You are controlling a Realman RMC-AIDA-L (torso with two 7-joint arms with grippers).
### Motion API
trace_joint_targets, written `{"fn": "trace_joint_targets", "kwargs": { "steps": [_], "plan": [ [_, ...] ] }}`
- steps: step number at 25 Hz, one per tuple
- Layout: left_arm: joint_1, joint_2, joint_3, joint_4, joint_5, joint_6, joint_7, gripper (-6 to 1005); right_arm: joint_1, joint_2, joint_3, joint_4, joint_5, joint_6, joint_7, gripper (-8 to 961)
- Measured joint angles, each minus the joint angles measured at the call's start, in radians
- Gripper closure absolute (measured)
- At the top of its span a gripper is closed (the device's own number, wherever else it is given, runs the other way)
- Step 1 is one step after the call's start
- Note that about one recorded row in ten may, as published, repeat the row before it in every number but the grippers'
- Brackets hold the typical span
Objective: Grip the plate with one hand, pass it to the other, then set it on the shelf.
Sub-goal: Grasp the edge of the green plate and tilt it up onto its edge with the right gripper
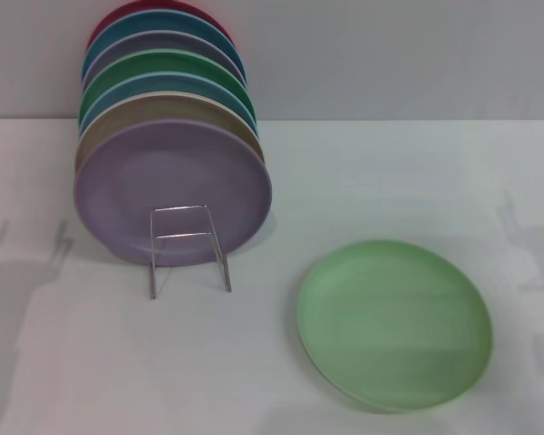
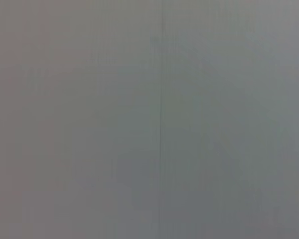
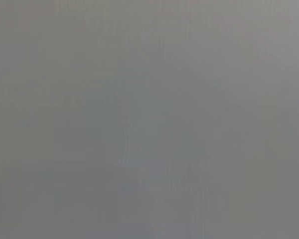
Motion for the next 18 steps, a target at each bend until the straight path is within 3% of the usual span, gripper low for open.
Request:
{"fn": "trace_joint_targets", "kwargs": {
  "steps": [12,18],
  "plan": [
    [-0.012,0.002,-0.026,0.008,0.0,-0.003,0.0,190,-0.009,0.0,0.0,0.002,0.002,-0.005,-0.025,269],
    [-0.015,0.002,-0.026,0.009,0.001,-0.003,0.0,189,-0.011,0.003,0.0,0.048,0.002,-0.006,-0.249,269]
  ]
}}
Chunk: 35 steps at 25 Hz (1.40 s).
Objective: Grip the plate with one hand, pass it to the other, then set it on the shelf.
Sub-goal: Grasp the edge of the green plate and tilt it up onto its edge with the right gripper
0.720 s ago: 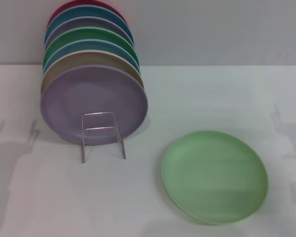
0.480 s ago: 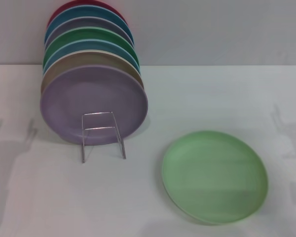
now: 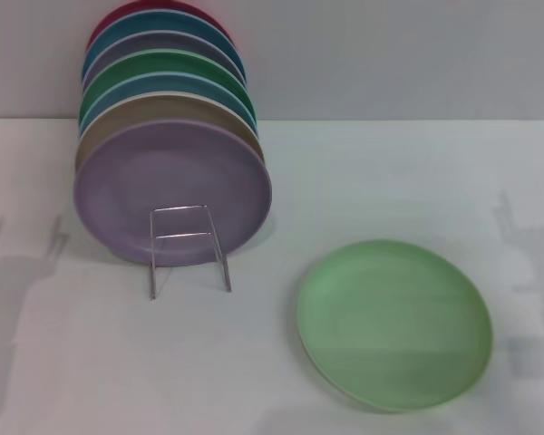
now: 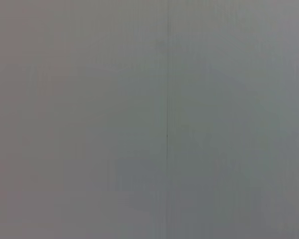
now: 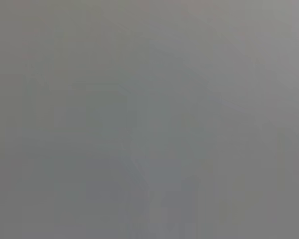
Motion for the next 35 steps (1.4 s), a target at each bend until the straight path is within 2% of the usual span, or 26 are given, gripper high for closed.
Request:
{"fn": "trace_joint_targets", "kwargs": {
  "steps": [4,8,9,11,12,13,14,15,16,18,19,20,21,22,23,24,25,26,27,29,30,31,32,33,34,35],
  "plan": [
    [0.004,0.001,0.0,0.0,0.0,0.007,0.0,189,0.0,0.0,0.002,0.07,0.002,0.004,-0.237,269],
    [0.009,0.001,0.0,0.001,-0.001,0.013,0.0,189,-0.001,-0.003,0.052,0.173,0.025,0.06,-0.339,269],
    [0.01,0.001,0.0,0.002,-0.001,0.014,0.0,189,-0.001,-0.005,0.072,0.204,0.033,0.091,-0.343,268],
    [0.014,0.001,0.0,0.002,-0.001,0.019,0.0,189,-0.004,-0.016,0.162,0.318,0.046,0.24,-0.35,268],
    [0.015,0.002,0.0,0.003,-0.001,0.022,0.0,189,-0.004,-0.016,0.162,0.318,0.046,0.24,-0.35,268],
    [0.017,0.002,0.0,0.003,-0.001,0.026,0.0,189,-0.01,-0.022,0.223,0.383,0.045,0.347,-0.362,268],
    [0.017,0.002,0.0,0.003,-0.001,0.026,0.0,189,-0.01,-0.022,0.223,0.383,0.045,0.347,-0.362,268],
    [0.018,0.002,0.0,0.003,-0.001,0.03,0.0,189,-0.014,-0.028,0.283,0.44,0.04,0.457,-0.371,268],
    [0.018,0.002,0.0,0.003,-0.001,0.03,0.0,189,-0.014,-0.028,0.283,0.44,0.04,0.457,-0.371,268],
    [0.019,0.002,0.0,0.003,-0.001,0.034,0.0,190,-0.016,-0.031,0.339,0.486,0.035,0.556,-0.375,268],
    [0.02,0.002,0.0,0.003,-0.001,0.034,0.0,190,-0.018,-0.033,0.373,0.511,0.034,0.619,-0.381,268],
    [0.02,0.002,0.0,0.003,-0.001,0.034,0.0,190,-0.025,-0.035,0.441,0.559,0.033,0.753,-0.404,268],
    [0.02,0.002,0.0,0.003,-0.001,0.035,0.0,190,-0.025,-0.035,0.441,0.559,0.033,0.753,-0.404,268],
    [0.02,0.002,0.0,0.003,-0.001,0.035,0.0,190,-0.031,-0.037,0.477,0.586,0.032,0.825,-0.423,268],
    [0.02,0.002,0.0,0.003,-0.001,0.035,0.0,190,-0.046,-0.04,0.548,0.638,0.031,0.972,-0.463,268],
    [0.02,0.002,0.0,0.003,-0.001,0.035,0.0,190,-0.046,-0.04,0.548,0.638,0.031,0.972,-0.463,268],
    [0.02,0.002,0.0,0.003,-0.001,0.035,0.0,190,-0.061,-0.04,0.623,0.684,0.03,1.115,-0.503,268],
    [0.02,0.002,0.0,0.003,-0.001,0.034,0.0,190,-0.061,-0.04,0.623,0.684,0.03,1.115,-0.503,268],
    [0.02,0.002,0.0,0.003,-0.001,0.034,0.0,190,-0.069,-0.037,0.662,0.702,0.03,1.183,-0.522,268],
    [0.02,0.002,0.0,0.003,-0.001,0.033,0.0,190,-0.083,-0.028,0.76,0.738,0.029,1.335,-0.568,268],
    [0.019,0.002,0.0,0.003,-0.001,0.033,0.0,190,-0.086,-0.022,0.843,0.758,0.027,1.478,-0.592,268],
    [0.018,0.002,0.0,0.003,-0.001,0.033,0.0,190,-0.086,-0.022,0.843,0.758,0.027,1.478,-0.592,268],
    [0.018,0.001,0.0,0.003,-0.001,0.033,0.0,190,-0.085,-0.021,0.894,0.762,0.021,1.57,-0.593,269],
    [0.017,0.001,0.0,0.002,-0.001,0.033,0.0,190,-0.076,-0.02,1.001,0.767,-0.004,1.748,-0.579,269],
    [0.017,0.001,0.0,0.002,-0.001,0.033,0.0,190,-0.076,-0.02,1.001,0.767,-0.004,1.748,-0.579,270],
    [0.015,0.0,0.0,0.001,-0.001,0.034,0.0,189,-0.066,-0.02,1.094,0.771,-0.052,1.885,-0.539,270]
  ]
}}
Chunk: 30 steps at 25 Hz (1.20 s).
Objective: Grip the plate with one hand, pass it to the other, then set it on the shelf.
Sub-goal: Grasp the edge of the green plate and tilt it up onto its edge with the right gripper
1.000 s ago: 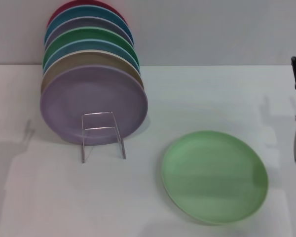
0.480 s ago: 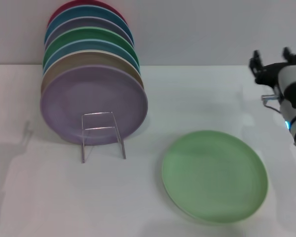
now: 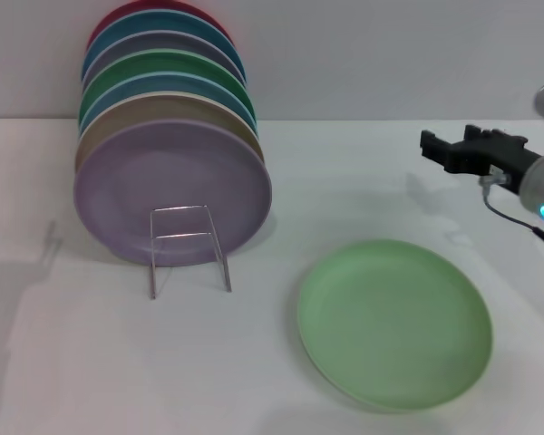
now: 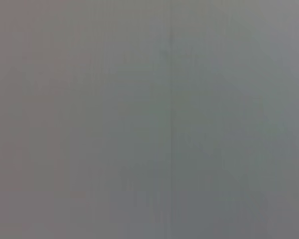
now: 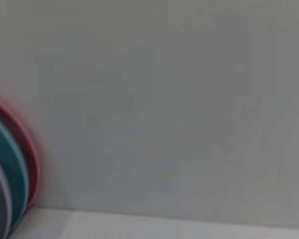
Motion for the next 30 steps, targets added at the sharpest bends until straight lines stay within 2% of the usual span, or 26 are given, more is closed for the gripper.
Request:
{"fn": "trace_joint_targets", "kwargs": {
  "steps": [3,5,6,9,10,13,17,25,30],
  "plan": [
    [-0.001,0.0,0.001,-0.003,0.0,-0.002,0.0,189,0.011,0.0,0.094,0.022,-0.094,0.142,0.073,271],
    [-0.002,-0.002,0.003,-0.006,0.0,-0.004,0.0,190,0.028,0.0,0.184,0.082,-0.265,0.318,0.19,272],
    [-0.002,-0.002,0.003,-0.006,0.0,-0.004,0.0,190,0.028,0.0,0.184,0.082,-0.265,0.318,0.19,272],
    [-0.006,-0.003,0.004,-0.008,0.002,-0.006,0.0,190,0.05,-0.001,0.233,0.158,-0.421,0.491,0.299,273],
    [-0.01,-0.004,0.005,-0.009,0.003,-0.007,0.0,190,0.075,-0.005,0.258,0.194,-0.491,0.612,0.353,274],
    [-0.012,-0.005,0.005,-0.01,0.003,-0.008,0.0,190,0.102,-0.01,0.281,0.214,-0.536,0.72,0.393,274],
    [-0.015,-0.005,0.006,-0.01,0.004,-0.008,-0.005,190,0.166,-0.013,0.375,0.236,-0.616,1.015,0.46,274],
    [-0.015,-0.004,0.001,-0.01,0.002,-0.009,-0.001,189,0.215,-0.022,0.476,0.223,-0.681,1.182,0.493,273],
    [-0.015,-0.002,0.001,-0.01,0.001,-0.008,-0.001,189,0.22,-0.023,0.478,0.209,-0.716,1.207,0.501,274]
  ]
}}
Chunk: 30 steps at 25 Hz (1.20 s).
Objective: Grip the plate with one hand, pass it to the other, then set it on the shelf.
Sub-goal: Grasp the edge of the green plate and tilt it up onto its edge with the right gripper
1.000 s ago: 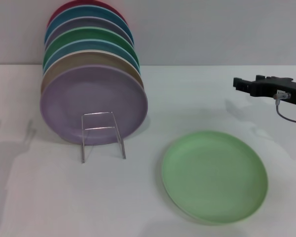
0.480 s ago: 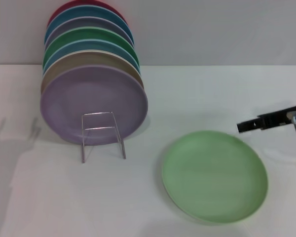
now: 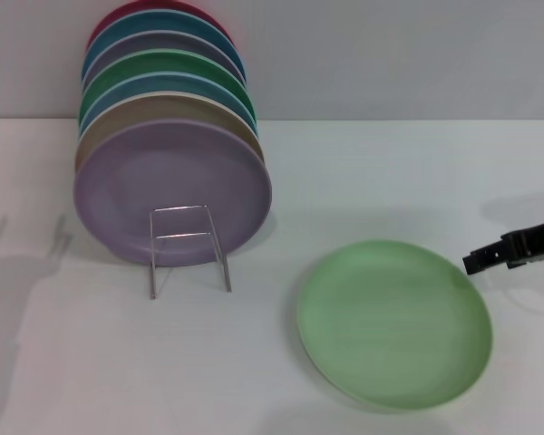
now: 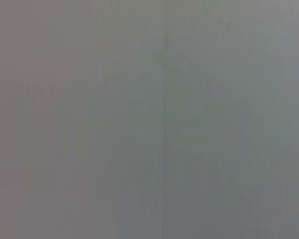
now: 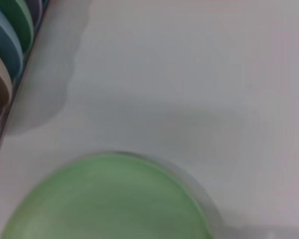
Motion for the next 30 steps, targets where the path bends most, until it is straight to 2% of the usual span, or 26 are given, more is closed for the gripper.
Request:
{"fn": "trace_joint_targets", "kwargs": {
  "steps": [25,30],
  "plan": [
    [0.0,0.0,-0.001,-0.001,-0.001,0.006,0.001,190,0.038,0.0,-0.009,-0.213,-0.016,-0.077,-0.041,298],
    [0.003,0.0,-0.001,-0.001,0.0,0.009,0.001,189,0.039,0.0,-0.01,-0.215,-0.019,-0.075,-0.042,510]
  ]
}}
